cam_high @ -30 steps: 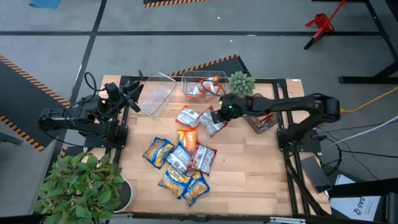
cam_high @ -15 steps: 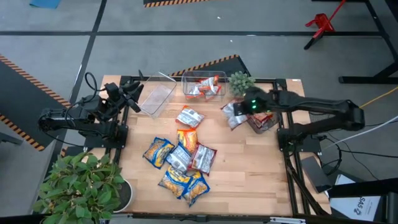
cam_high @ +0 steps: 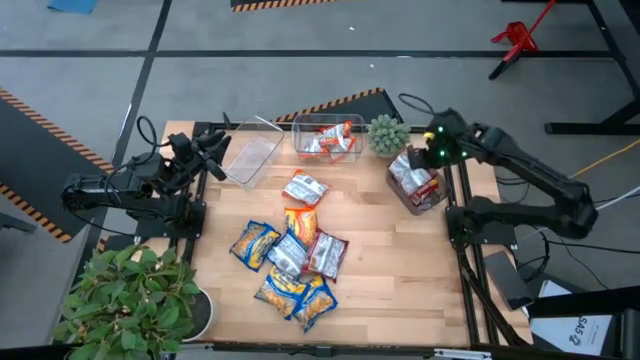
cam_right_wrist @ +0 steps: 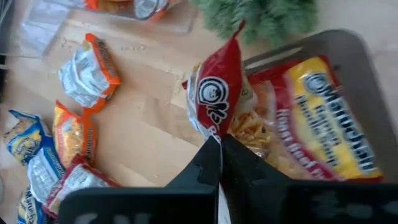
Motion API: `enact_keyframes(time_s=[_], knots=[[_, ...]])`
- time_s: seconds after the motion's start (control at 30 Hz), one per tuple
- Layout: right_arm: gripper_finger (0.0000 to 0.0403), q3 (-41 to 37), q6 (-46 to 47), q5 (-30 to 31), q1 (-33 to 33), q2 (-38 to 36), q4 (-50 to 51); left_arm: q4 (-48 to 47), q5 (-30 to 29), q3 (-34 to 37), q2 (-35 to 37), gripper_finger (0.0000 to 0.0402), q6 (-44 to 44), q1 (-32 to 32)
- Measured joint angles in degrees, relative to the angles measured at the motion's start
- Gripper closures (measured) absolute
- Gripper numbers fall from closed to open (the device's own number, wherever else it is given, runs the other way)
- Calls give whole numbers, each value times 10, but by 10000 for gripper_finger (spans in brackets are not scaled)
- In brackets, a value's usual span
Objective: Sort Maruchan noodles
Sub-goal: Put the red noodle pack into the transparent black bin
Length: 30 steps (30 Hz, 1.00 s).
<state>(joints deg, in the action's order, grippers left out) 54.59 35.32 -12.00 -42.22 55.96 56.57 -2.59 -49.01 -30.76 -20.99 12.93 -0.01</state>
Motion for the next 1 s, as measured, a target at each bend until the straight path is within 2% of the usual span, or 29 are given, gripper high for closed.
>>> enact_keyframes(time_s=[0.23,0.6,0.73,0.87,1.0], knots=[[403,0,-78,-46,-88,26,24,0,0,0,0,274,0,0],[403,0,-147,-61,-100,102,63,0,-16,0,0,274,0,0],[402,0,-149,-12,-99,125,62,0,-16,0,0,274,0,0],[400,0,-152,7,-99,140,61,0,-26,0,0,274,0,0],[376,0,-168,39,-99,143,57,0,-26,0,0,274,0,0]])
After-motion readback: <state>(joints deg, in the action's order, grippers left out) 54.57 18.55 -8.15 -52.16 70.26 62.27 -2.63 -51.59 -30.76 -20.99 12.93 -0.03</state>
